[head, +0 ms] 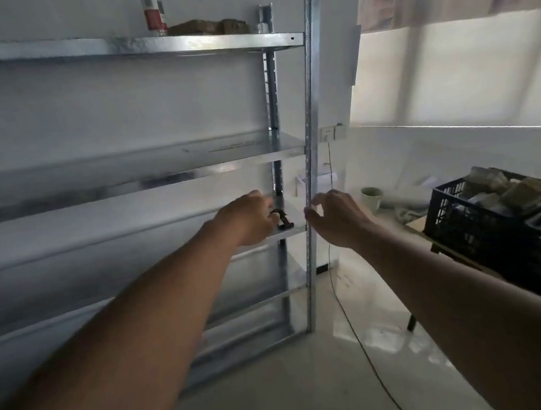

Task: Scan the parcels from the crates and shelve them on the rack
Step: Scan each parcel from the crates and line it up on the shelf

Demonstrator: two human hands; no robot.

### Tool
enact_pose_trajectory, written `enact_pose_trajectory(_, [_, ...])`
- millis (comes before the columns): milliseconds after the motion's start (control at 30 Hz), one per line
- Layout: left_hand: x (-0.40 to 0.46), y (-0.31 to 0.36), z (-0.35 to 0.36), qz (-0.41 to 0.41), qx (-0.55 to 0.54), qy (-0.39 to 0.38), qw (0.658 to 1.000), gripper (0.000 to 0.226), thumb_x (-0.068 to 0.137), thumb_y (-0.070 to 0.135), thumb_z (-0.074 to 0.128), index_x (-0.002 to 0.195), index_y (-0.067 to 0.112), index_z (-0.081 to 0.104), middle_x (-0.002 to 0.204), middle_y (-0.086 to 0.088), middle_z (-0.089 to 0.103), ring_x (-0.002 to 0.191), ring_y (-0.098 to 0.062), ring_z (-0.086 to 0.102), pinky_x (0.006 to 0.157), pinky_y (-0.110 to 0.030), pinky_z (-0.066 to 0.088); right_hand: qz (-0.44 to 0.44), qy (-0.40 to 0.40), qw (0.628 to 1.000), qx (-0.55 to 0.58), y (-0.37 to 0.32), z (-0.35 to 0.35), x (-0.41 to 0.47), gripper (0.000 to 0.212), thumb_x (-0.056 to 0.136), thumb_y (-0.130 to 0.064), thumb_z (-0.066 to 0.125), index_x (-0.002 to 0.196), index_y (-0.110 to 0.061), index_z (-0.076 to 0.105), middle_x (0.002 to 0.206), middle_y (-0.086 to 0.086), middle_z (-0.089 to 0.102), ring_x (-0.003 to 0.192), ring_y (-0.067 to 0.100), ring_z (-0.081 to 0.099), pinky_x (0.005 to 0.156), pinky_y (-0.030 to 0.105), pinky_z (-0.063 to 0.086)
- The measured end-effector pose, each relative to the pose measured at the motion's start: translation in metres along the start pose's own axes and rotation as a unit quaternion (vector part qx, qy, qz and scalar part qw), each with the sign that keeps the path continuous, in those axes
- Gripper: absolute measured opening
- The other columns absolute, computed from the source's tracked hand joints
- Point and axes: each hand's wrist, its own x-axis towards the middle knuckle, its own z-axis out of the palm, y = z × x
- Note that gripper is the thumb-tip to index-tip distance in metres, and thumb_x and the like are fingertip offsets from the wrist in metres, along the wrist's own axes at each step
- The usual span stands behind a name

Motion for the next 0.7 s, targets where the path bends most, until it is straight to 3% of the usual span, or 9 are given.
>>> enact_pose_trajectory(100, [0.014,0.008,0.013,0.030,0.011,-0.034,0.999,0.047,0.108,0.044,0.047,0.144,0.017,0.059,0.148,-0.007,0.051,0.129,-0.030,0.055,0.102,-0.038,0.045,0.046,0.012,0.999,-0.006,0.013,0.001,-0.013,0.044,0.108,-0.043,0.052,0.133,-0.009,0.066,0.131,0.016,0.067,0.110,0.030,0.068,0.091,0.041,0.058])
enact_pose_trajectory(233, [0.042,0.040,0.033,0.070,0.013,-0.065,0.995,0.051,0.107,0.050,0.046,0.149,0.021,0.055,0.152,-0.007,0.048,0.132,-0.029,0.054,0.110,-0.048,0.047,0.106,0.012,0.994,-0.018,0.042,-0.010,-0.034,0.048,0.107,-0.048,0.051,0.135,-0.011,0.065,0.131,0.014,0.066,0.104,0.028,0.068,0.089,0.045,0.059])
enact_pose_trajectory(333, [0.067,0.079,0.039,0.110,0.021,-0.067,0.991,0.056,0.108,0.051,0.045,0.155,0.022,0.049,0.159,-0.006,0.043,0.138,-0.031,0.051,0.112,-0.049,0.046,0.141,0.028,0.989,-0.043,0.074,-0.034,-0.041,0.048,0.108,-0.048,0.049,0.132,-0.011,0.067,0.135,0.014,0.065,0.112,0.032,0.067,0.090,0.046,0.058])
enact_pose_trajectory(533, [0.132,0.178,0.062,0.177,0.011,-0.053,0.983,0.055,0.108,0.050,0.045,0.156,0.024,0.047,0.160,-0.004,0.042,0.140,-0.031,0.050,0.113,-0.049,0.045,0.216,0.051,0.973,-0.065,0.166,-0.076,-0.046,0.059,0.095,-0.059,0.039,0.125,-0.019,0.071,0.132,0.009,0.068,0.109,0.031,0.068,0.086,0.048,0.059])
enact_pose_trajectory(700, [0.185,0.264,0.095,0.210,0.004,-0.070,0.975,0.054,0.108,0.048,0.046,0.157,0.024,0.047,0.166,-0.005,0.035,0.143,-0.031,0.047,0.115,-0.050,0.043,0.264,0.045,0.960,-0.075,0.262,-0.101,-0.044,0.052,0.095,-0.060,0.039,0.112,-0.022,0.071,0.110,0.007,0.068,0.093,0.029,0.068,0.079,0.048,0.060])
